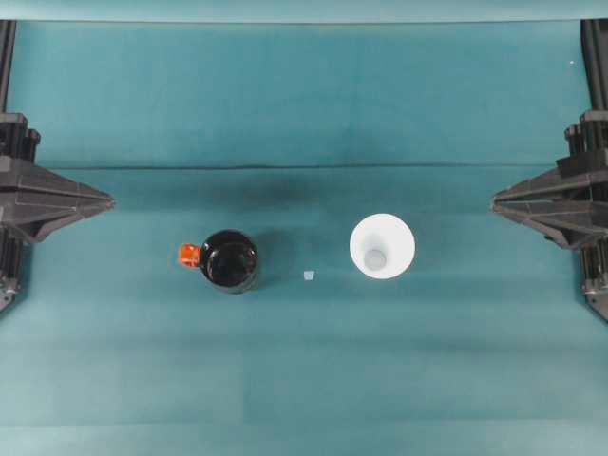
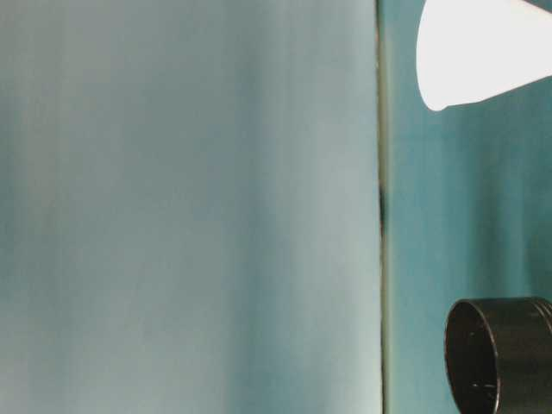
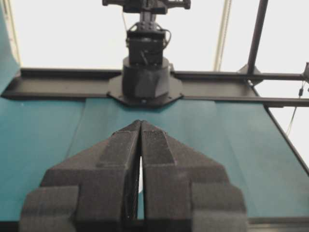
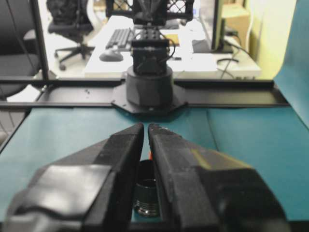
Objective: Put the paper cup into the moved red handle cup holder.
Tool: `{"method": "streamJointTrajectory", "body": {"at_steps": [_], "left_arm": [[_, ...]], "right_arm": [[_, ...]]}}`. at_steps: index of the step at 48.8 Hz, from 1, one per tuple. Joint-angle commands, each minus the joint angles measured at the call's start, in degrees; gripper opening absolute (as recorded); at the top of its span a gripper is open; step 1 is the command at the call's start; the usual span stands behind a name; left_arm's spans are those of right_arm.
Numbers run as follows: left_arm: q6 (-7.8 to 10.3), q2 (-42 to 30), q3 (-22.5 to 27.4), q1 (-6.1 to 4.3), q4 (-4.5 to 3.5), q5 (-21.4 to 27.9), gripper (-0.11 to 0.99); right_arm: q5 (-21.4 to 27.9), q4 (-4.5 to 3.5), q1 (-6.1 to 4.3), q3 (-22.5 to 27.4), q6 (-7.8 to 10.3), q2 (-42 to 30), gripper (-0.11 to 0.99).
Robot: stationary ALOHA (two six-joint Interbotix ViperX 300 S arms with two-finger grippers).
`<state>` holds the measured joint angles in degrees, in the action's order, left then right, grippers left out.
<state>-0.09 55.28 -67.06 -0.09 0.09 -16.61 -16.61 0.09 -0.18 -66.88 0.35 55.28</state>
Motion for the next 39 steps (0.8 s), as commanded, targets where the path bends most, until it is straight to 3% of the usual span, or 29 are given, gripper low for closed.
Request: {"method": "streamJointTrajectory", "body": {"at_steps": [1, 5, 8, 16, 26, 34, 39], "left_arm": [[-1.23, -0.88, 1.67, -0.26, 0.70, 1.76, 0.02], [-1.85, -0.97, 2.99, -0.44, 0.70, 4.92, 0.02], [-1.93, -0.97, 4.13, -0.44, 0.70, 7.91, 0.02], [-1.67, -1.93, 7.65, -0.62, 0.79, 19.78, 0.02], [-1.32, -7.38, 11.34, -2.02, 0.70, 34.45, 0.02], [-1.32, -14.68, 13.80, -2.90, 0.79, 39.99, 0.02], [-1.32, -19.78, 15.56, -2.90, 0.79, 42.45, 0.02]], "right_arm": [[-0.26, 0.53, 0.44, 0.53, 1.67, -0.53, 0.00], [0.97, 3.08, 0.53, 0.79, 2.64, -0.53, -0.05], [2.37, 3.87, 0.53, 1.05, 3.78, -0.44, -0.09], [7.47, 3.87, 0.53, 2.02, 6.86, -0.35, -0.11], [14.85, 3.78, 0.53, 3.08, 9.05, -0.53, -0.11], [16.96, 3.78, 0.44, 3.16, 9.76, -0.53, -0.11], [16.96, 3.78, 0.53, 3.16, 9.76, -0.53, -0.11]]}}
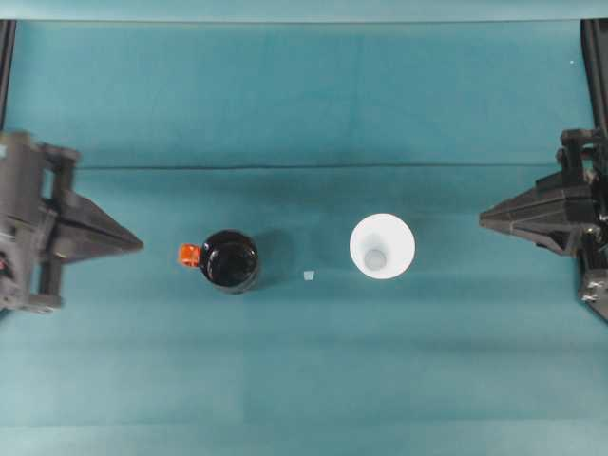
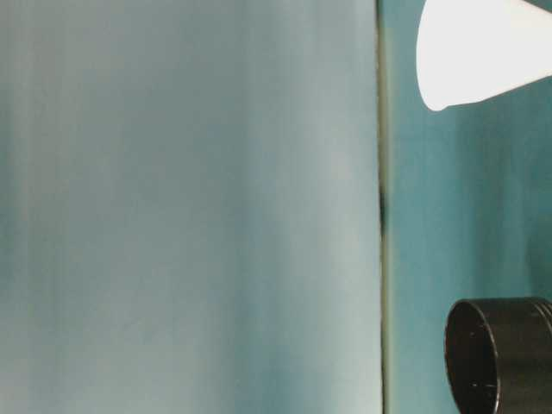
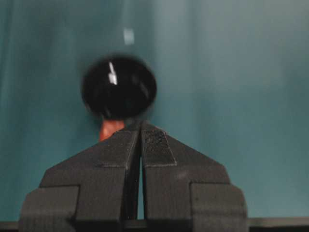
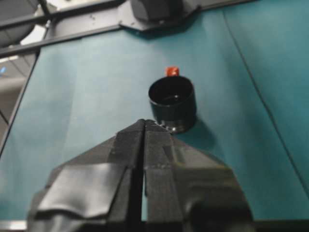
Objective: Put the paper cup into the moved red handle cup holder.
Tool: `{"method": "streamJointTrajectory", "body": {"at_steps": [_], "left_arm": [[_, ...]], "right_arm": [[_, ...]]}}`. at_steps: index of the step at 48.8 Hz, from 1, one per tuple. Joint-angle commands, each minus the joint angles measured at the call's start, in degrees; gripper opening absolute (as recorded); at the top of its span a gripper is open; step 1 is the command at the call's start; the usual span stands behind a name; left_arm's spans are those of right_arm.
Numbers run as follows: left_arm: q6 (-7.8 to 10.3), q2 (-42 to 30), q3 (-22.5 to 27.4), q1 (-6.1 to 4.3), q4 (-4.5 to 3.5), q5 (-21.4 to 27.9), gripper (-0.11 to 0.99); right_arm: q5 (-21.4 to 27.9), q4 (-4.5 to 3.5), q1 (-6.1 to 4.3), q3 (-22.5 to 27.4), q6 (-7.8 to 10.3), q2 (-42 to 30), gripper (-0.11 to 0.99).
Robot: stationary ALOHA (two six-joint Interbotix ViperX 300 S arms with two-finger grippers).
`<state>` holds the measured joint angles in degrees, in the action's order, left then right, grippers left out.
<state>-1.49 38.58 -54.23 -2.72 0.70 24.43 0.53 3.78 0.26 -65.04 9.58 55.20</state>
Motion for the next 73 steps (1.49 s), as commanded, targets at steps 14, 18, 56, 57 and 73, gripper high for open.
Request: {"method": "streamJointTrajectory", "body": {"at_steps": [14, 18, 56, 57, 73], "left_arm": [[0.09, -11.07, 7.73, -0.26, 0.18, 8.79, 0.02], [0.09, -12.04, 8.70, -0.26, 0.26, 10.28, 0.02], [-0.53, -15.91, 8.79, 1.58, 0.62, 10.99, 0.20], [-0.53, -16.26, 8.79, 1.67, 0.62, 10.90, 0.26], [1.85, -23.99, 8.35, 3.25, 0.53, 5.80, 0.99]], "right_arm": [[0.18, 0.18, 0.00, 1.32, 0.62, -0.44, -0.11], [0.44, 0.18, 0.00, 1.32, 0.62, -0.44, -0.11], [3.60, 0.09, -0.53, 1.23, 3.08, -0.53, -0.11], [3.87, 0.18, -0.62, 1.23, 3.08, -0.44, -0.11], [4.31, 0.09, -1.41, 1.14, 3.08, -0.53, -0.11]]}}
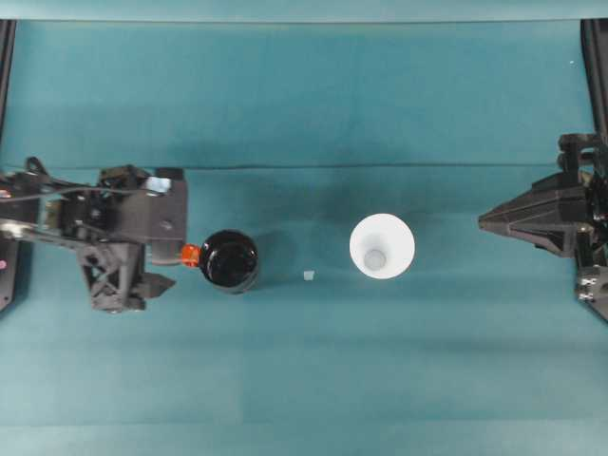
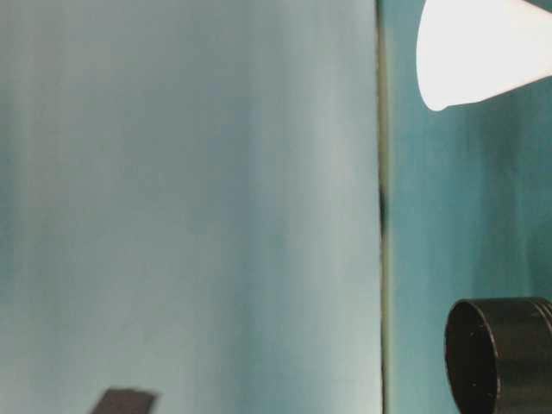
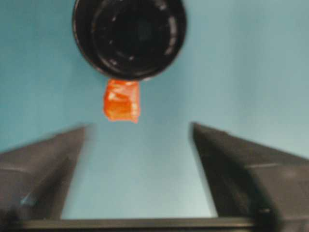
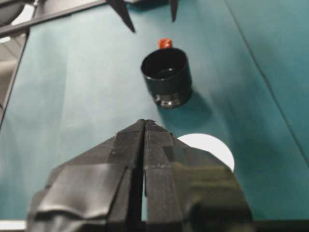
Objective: Put the paper cup into the moved red handle cup holder.
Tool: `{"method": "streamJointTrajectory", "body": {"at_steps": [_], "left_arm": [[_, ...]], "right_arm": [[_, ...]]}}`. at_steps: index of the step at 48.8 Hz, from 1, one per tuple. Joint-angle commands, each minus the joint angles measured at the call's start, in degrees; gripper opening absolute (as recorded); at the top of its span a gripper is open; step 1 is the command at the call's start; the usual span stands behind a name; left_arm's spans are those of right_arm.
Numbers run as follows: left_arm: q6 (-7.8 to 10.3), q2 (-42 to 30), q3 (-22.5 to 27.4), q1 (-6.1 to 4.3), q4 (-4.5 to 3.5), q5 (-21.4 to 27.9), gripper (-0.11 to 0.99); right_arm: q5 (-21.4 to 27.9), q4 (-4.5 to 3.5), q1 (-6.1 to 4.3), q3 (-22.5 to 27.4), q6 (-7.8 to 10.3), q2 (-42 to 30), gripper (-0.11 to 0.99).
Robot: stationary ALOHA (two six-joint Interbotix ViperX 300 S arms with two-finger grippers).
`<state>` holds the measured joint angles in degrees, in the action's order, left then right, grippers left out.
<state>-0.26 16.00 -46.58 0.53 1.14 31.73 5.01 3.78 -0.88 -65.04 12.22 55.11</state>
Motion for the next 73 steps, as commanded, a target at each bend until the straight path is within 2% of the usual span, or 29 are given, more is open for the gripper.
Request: {"method": "streamJointTrajectory", "body": {"at_steps": [1, 6, 19, 30, 59, 62, 64, 69, 73], "left_arm": [[0.97, -1.85, 0.88, 0.09, 0.18, -1.93, 0.98], [2.37, -4.57, 1.49, 0.35, 0.18, -2.90, 0.98], [2.90, -9.14, 1.49, 2.11, 0.18, -4.22, 0.98], [2.90, -10.46, 1.85, 2.11, 0.09, -7.29, 0.98], [2.81, -11.43, 1.49, 2.11, 0.09, -7.38, 0.95], [2.72, -11.34, 1.41, 2.02, 0.18, -7.47, 0.90], [2.72, -11.34, 1.41, 1.85, 0.18, -7.47, 0.81], [1.67, -11.34, 1.49, 0.88, 0.09, -7.29, 0.51], [1.76, -11.51, 1.76, 0.26, 0.09, -7.21, 0.27]], "right_arm": [[-0.18, 0.18, -0.26, 1.14, 0.44, -0.44, -0.11], [-0.18, 0.18, -0.53, 1.05, 0.44, -0.35, -0.11], [-0.18, 0.18, -0.88, 0.97, 0.44, -0.44, -0.11], [-0.18, 0.09, -1.05, 0.88, 0.44, -0.44, -0.11], [-0.18, 0.09, -1.23, 0.70, 0.44, -0.44, -0.11], [-0.18, 0.09, -1.32, 0.70, 0.44, -0.44, -0.11], [-0.18, 0.09, -1.41, 0.70, 0.44, -0.44, -0.11], [-0.18, 0.18, -1.58, 0.70, 0.44, -0.35, -0.11], [-0.18, 0.09, -1.58, 0.62, 0.44, -0.44, -0.11]]}}
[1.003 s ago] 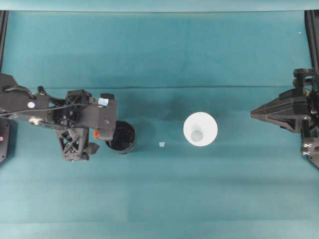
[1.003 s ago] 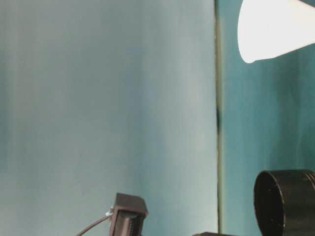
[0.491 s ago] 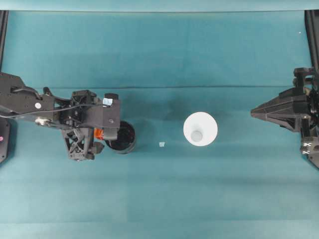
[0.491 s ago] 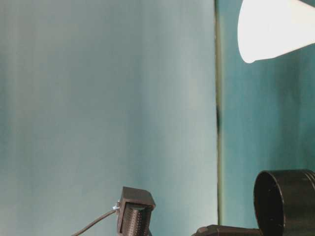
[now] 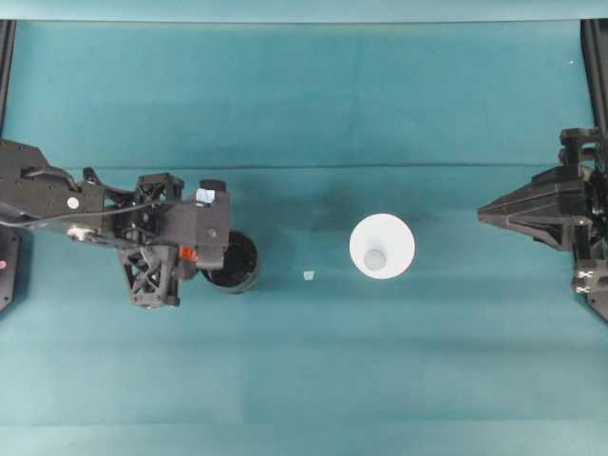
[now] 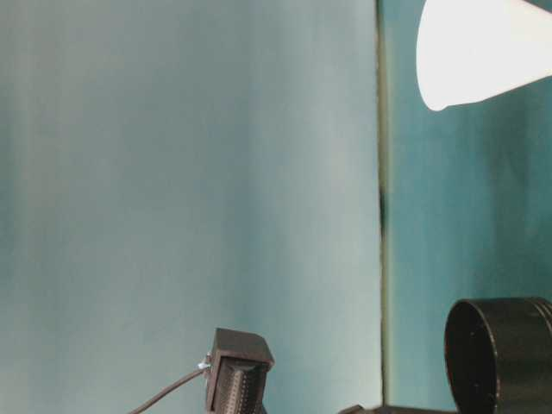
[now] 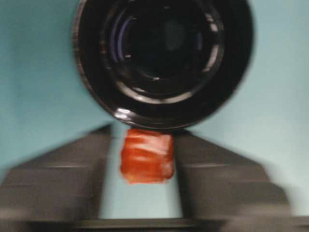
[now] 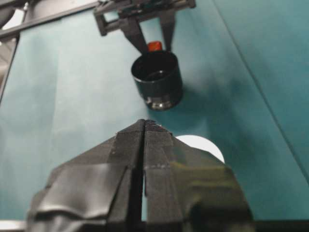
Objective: Put the paper cup into the moved red handle cup holder.
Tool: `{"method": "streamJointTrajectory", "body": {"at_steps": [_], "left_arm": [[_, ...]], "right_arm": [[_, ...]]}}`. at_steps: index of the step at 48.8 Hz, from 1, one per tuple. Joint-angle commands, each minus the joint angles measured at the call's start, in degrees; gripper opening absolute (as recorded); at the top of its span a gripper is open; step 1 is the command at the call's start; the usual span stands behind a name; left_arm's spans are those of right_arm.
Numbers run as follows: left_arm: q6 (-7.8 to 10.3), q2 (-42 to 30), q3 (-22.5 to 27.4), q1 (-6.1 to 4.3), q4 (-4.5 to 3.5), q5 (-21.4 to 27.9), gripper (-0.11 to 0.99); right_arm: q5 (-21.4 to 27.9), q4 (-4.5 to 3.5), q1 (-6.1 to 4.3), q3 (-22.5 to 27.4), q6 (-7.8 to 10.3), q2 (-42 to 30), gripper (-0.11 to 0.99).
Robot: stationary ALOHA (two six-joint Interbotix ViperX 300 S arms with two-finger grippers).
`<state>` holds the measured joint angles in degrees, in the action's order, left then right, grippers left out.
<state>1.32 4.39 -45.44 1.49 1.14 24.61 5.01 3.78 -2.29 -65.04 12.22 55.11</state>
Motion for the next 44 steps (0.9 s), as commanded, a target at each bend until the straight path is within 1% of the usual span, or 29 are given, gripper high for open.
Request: {"method": "streamJointTrajectory", "body": {"at_steps": [1, 5, 6, 7, 8, 18, 19, 20, 24, 25, 28, 29, 32, 34, 36, 40, 41, 43, 44], "left_arm": [[0.26, 0.09, 0.70, -0.79, 0.09, -0.09, 0.25], [0.53, 0.09, 0.70, -1.23, 0.18, -0.18, 0.26], [0.44, 0.09, 0.70, -1.32, 0.09, -0.26, 0.26], [0.53, 0.09, 0.70, -1.41, 0.18, -0.26, 0.26], [0.44, 0.09, 0.70, -1.49, 0.09, -0.26, 0.25], [0.35, 0.35, 0.88, -1.49, 0.18, -0.26, 0.25], [0.35, 0.35, 1.05, -1.49, 0.09, -0.18, 0.25], [0.35, 0.35, 1.23, -1.49, 0.18, -0.09, 0.26], [0.26, 1.23, 2.29, -1.49, 0.09, 0.79, 0.26], [0.26, 1.49, 2.64, -1.49, 0.09, 1.14, 0.25], [0.35, 2.55, 4.22, -1.49, 0.09, 2.90, 0.25], [0.35, 2.72, 4.75, -1.49, 0.09, 3.60, 0.25], [0.35, 3.60, 6.68, -1.49, 0.09, 5.62, 0.26], [0.35, 3.96, 8.00, -1.49, 0.09, 7.03, 0.26], [0.18, 4.04, 9.58, -1.49, 0.18, 8.09, 0.26], [0.00, 3.87, 12.74, -1.76, 0.09, 9.67, 0.26], [0.00, 3.78, 13.54, -1.76, 0.18, 9.93, 0.25], [0.00, 3.08, 15.12, -1.76, 0.09, 10.28, 0.25], [0.00, 2.64, 15.82, -1.76, 0.09, 10.37, 0.25]], "right_arm": [[-0.18, 0.18, -0.26, 0.62, 0.44, -0.44, -0.11], [-0.18, 0.09, -0.26, 0.70, 0.44, -0.35, -0.11], [-0.18, 0.18, -0.26, 0.62, 0.44, -0.35, -0.11], [-0.18, 0.09, -0.26, 0.62, 0.44, -0.35, -0.11], [-0.18, 0.09, -0.26, 0.70, 0.44, -0.35, -0.11], [-0.18, 0.18, -0.35, 0.62, 0.44, -0.35, -0.11], [-0.18, 0.09, -0.26, 0.70, 0.44, -0.35, -0.11], [-0.18, 0.09, -0.26, 0.70, 0.44, -0.35, -0.11], [-0.18, 0.18, -0.26, 0.70, 0.53, -0.35, -0.11], [-0.18, 0.09, -0.35, 0.62, 0.62, -0.35, -0.11], [-0.18, 0.18, -0.26, 0.62, 1.05, -0.35, -0.11], [-0.18, 0.09, -0.26, 0.62, 1.32, -0.35, -0.11], [-0.18, 0.18, -0.26, 0.62, 2.46, -0.35, -0.11], [-0.18, 0.09, -0.35, 0.70, 3.16, -0.44, -0.11], [-0.18, 0.18, -0.26, 0.62, 3.60, -0.44, -0.11], [-0.18, 0.09, -0.35, 0.53, 4.13, -0.44, -0.11], [-0.18, 0.18, -0.44, 0.62, 4.13, -0.44, -0.11], [-0.18, 0.09, -0.44, 0.53, 4.39, -0.44, -0.11], [-0.18, 0.18, -0.44, 0.53, 4.48, -0.35, -0.11]]}}
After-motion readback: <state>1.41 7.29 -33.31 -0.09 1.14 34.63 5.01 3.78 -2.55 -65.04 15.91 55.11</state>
